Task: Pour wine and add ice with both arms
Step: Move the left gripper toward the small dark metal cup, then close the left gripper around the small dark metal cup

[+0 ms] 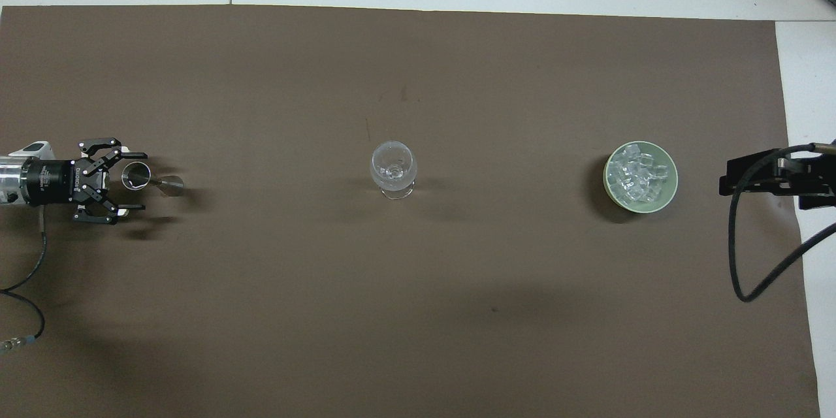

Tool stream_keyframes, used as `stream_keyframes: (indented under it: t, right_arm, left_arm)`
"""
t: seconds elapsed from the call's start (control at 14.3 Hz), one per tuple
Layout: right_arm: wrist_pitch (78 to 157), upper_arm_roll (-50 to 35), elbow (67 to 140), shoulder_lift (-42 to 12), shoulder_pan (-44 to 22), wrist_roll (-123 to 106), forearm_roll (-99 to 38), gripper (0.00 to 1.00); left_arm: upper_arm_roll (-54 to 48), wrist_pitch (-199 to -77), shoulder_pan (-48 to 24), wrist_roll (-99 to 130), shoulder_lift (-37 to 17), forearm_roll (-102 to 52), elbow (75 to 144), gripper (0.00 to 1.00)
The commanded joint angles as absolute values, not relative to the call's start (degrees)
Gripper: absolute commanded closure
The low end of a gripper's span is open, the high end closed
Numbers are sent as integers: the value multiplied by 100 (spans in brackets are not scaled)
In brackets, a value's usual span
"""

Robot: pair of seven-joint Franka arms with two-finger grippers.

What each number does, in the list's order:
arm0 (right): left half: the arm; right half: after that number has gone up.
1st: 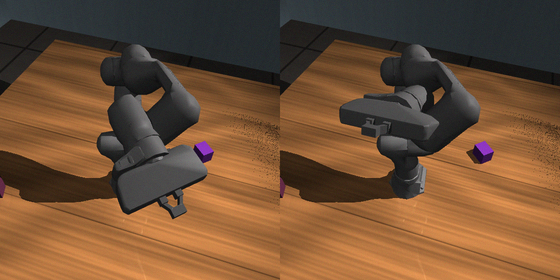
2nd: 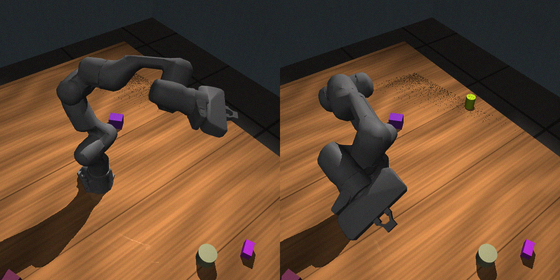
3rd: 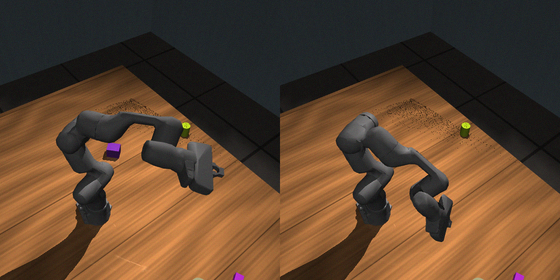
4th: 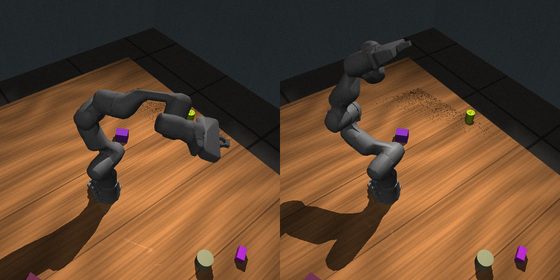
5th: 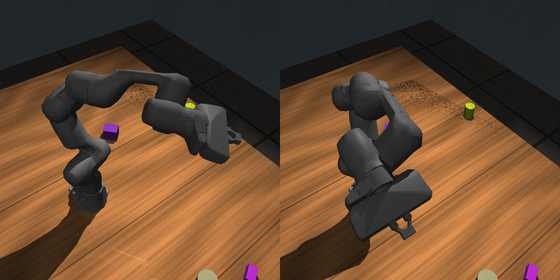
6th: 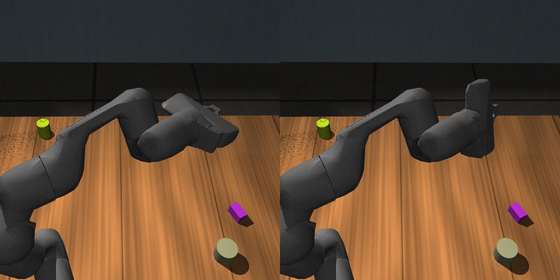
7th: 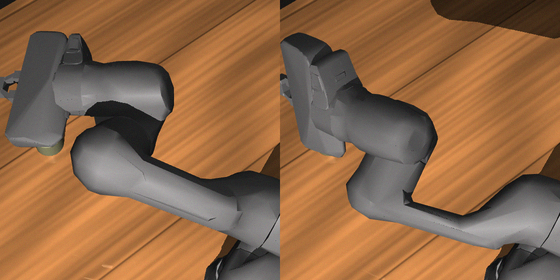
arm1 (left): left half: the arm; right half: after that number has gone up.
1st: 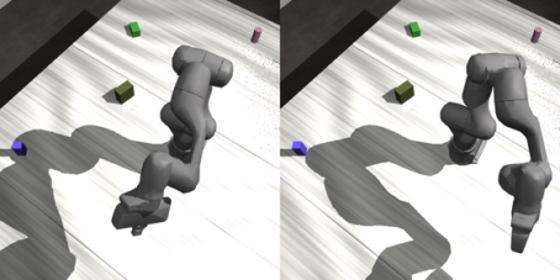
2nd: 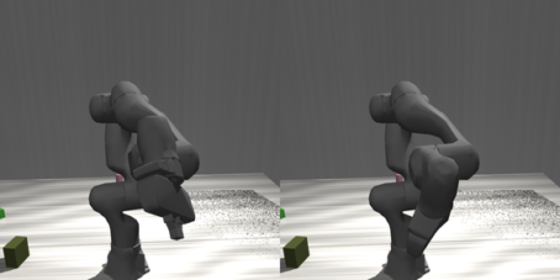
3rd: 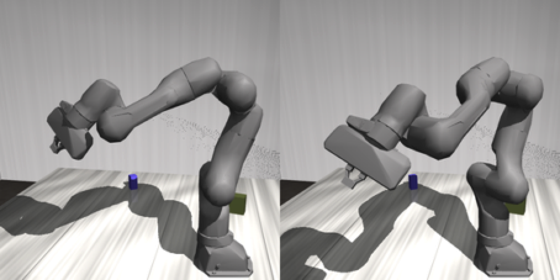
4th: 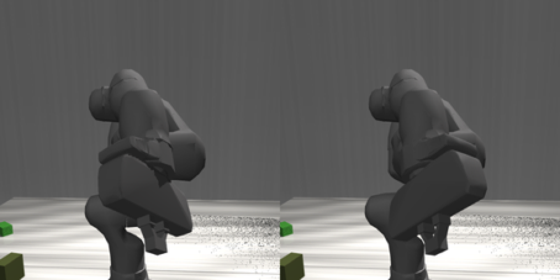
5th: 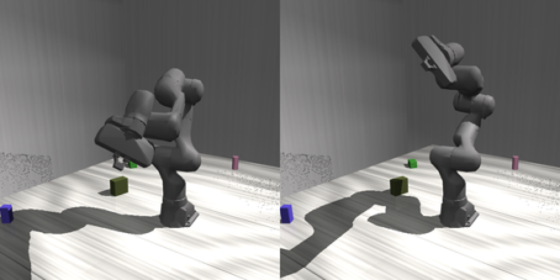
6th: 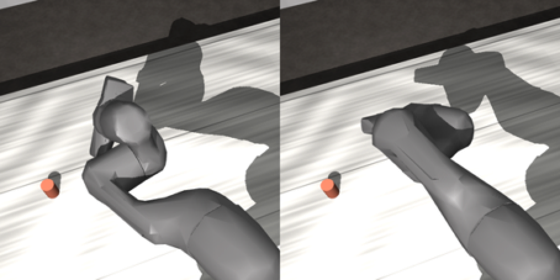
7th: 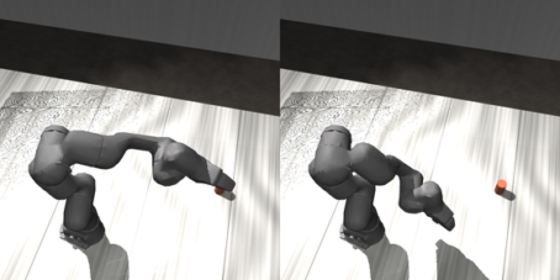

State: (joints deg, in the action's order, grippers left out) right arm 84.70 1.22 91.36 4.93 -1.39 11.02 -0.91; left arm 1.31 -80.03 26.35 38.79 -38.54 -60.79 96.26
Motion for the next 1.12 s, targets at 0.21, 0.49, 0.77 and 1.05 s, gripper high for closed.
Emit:
stream_keyframes:
  t: [0.21,0.49,0.77,1.05]
  right_arm:
    - [8596,132,9316,642,-149,1178,-132,0]
    - [8596,132,9316,642,-149,1169,-132,0]
    - [8596,132,9316,642,-149,1178,-132,0]
    - [8596,132,9316,642,-149,1169,-132,0]
  left_arm:
    - [193,-8191,2426,3701,-3981,-6267,9589,0]
    - [176,-8191,2417,3665,-4017,-6275,9589,0]
    - [193,-8130,2426,3586,-4017,-6311,9598,0]
    - [176,-8007,2487,3542,-4017,-6319,9598,0]
